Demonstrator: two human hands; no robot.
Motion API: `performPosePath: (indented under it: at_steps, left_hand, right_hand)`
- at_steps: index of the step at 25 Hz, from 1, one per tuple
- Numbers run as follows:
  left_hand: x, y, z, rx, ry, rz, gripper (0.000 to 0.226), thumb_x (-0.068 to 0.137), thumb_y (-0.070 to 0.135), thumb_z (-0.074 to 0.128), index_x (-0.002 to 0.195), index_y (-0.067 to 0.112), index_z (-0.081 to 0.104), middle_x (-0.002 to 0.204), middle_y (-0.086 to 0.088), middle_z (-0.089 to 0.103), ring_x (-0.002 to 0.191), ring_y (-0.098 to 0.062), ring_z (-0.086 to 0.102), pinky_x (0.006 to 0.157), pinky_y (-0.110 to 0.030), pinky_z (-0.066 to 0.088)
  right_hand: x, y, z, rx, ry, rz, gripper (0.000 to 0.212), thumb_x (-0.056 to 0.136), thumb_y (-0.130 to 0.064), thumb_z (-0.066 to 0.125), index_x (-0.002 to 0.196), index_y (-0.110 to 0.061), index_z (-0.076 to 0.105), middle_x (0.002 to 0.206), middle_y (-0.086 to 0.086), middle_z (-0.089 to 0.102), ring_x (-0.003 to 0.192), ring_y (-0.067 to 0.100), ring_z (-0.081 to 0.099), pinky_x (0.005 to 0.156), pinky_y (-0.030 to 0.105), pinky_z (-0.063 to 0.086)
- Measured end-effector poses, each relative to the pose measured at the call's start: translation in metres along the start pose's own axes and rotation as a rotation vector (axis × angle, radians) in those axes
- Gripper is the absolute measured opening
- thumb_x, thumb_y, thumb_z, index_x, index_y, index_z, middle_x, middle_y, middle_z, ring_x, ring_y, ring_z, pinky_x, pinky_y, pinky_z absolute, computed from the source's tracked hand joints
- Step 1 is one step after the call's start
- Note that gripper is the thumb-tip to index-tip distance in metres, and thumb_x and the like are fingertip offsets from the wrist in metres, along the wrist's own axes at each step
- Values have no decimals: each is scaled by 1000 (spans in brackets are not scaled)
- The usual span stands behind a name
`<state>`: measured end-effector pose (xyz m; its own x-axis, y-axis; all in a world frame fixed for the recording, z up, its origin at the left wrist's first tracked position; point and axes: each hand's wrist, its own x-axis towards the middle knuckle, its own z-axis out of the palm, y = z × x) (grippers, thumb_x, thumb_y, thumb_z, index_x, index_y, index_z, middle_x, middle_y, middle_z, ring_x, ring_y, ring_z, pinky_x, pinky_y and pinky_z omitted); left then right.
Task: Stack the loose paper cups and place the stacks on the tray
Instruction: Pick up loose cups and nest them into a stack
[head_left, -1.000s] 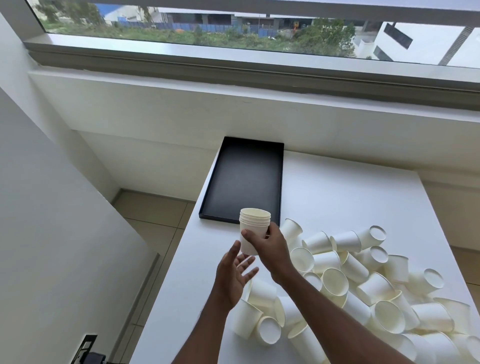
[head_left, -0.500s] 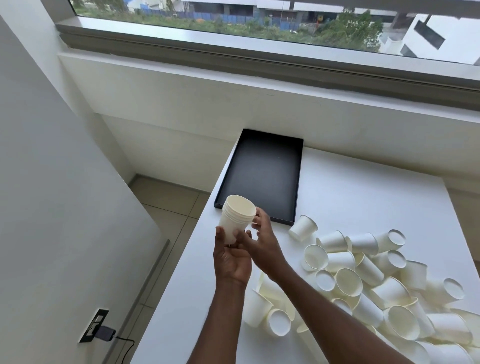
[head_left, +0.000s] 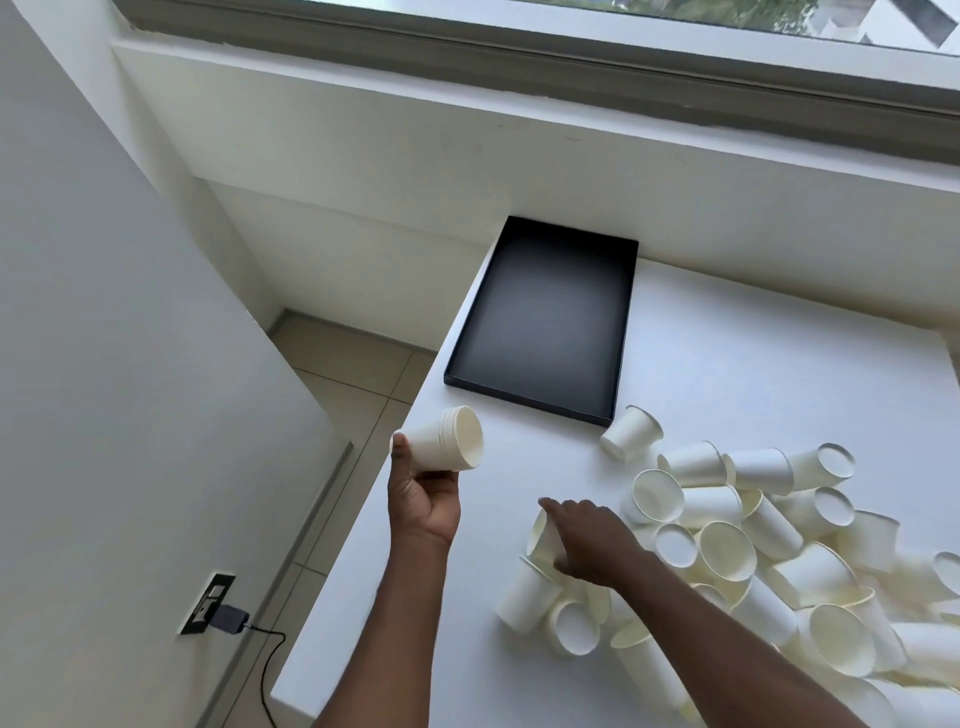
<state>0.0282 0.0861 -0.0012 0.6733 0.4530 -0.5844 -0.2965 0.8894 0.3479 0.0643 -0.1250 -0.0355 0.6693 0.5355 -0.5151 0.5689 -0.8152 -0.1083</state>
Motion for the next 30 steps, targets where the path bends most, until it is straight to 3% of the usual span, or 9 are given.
performPosePath:
  at_steps: [4, 7, 10, 15, 21, 23, 25, 27, 30]
  left_hand:
    - [1, -7, -2, 30, 58, -13, 26, 91, 35, 62, 109, 15, 59, 110, -6, 66, 104, -24, 63, 87, -40, 55]
    - [-1, -10, 6, 31, 60, -49, 26, 94, 36, 58, 110, 16, 59, 112, -6, 65, 105, -24, 63, 89, -41, 53]
    - [-4, -16, 12, 61, 54, -72, 37, 93, 37, 60, 120, 14, 55, 119, -10, 62, 108, -27, 61, 86, -43, 53]
    - [-17, -16, 21, 27, 0, -82, 96, 43, 40, 95, 126, 12, 54, 121, -15, 61, 112, -32, 61, 80, -43, 60]
    - [-24, -8, 14, 45, -75, -64, 89, 39, 37, 96, 115, 13, 57, 112, -15, 63, 106, -34, 63, 83, -44, 59]
    - [-26, -6, 10, 32, -77, -64, 91, 39, 39, 96, 117, 13, 56, 115, -16, 62, 108, -35, 62, 85, -46, 58]
    - [-24, -1, 6, 16, -45, -39, 103, 31, 42, 97, 121, 13, 55, 116, -13, 62, 108, -32, 62, 79, -44, 60]
    - [-19, 7, -1, 6, -4, -4, 109, 25, 45, 97, 121, 14, 55, 116, -10, 62, 107, -29, 62, 73, -42, 61]
    - [-12, 17, -10, 12, 14, 31, 107, 22, 48, 97, 116, 15, 57, 115, -8, 62, 104, -25, 62, 72, -39, 61]
  right_hand:
    - [9, -2, -15, 416, 218, 157, 80, 78, -25, 59, 148, -25, 21, 118, 5, 53, 105, 27, 52, 84, 38, 48]
    - [14, -10, -59, 1428, 479, 331, 78, 75, -21, 70, 142, -25, 31, 117, 0, 53, 106, 20, 56, 91, 41, 51]
    - [19, -26, -91, 1758, 560, 153, 60, 73, -21, 74, 127, -16, 48, 108, 3, 61, 99, 21, 62, 94, 52, 51]
    - [13, -69, -98, 1428, 502, 82, 62, 82, -39, 65, 134, -23, 35, 129, 1, 46, 110, 15, 54, 85, 25, 46]
    - [3, -86, -97, 1302, 78, -123, 81, 87, -57, 37, 152, -23, 4, 151, -7, 14, 130, 8, 24, 104, 27, 23]
    - [-1, -91, -94, 1283, 79, -120, 81, 91, -61, 33, 153, -21, -1, 154, -5, 9, 132, 6, 19, 104, 26, 20]
    - [-3, -91, -81, 1241, 257, 88, 72, 96, -54, 38, 151, -14, 15, 155, 5, 22, 134, 14, 32, 100, 26, 27]
    - [-4, -75, -59, 873, 349, 298, 57, 91, -49, 51, 133, -11, 46, 136, 9, 51, 120, 22, 50, 91, 29, 40]
    - [-11, -57, -22, 343, -1, 268, 40, 77, -49, 61, 96, -14, 58, 103, 5, 64, 99, 26, 55, 73, 32, 46]
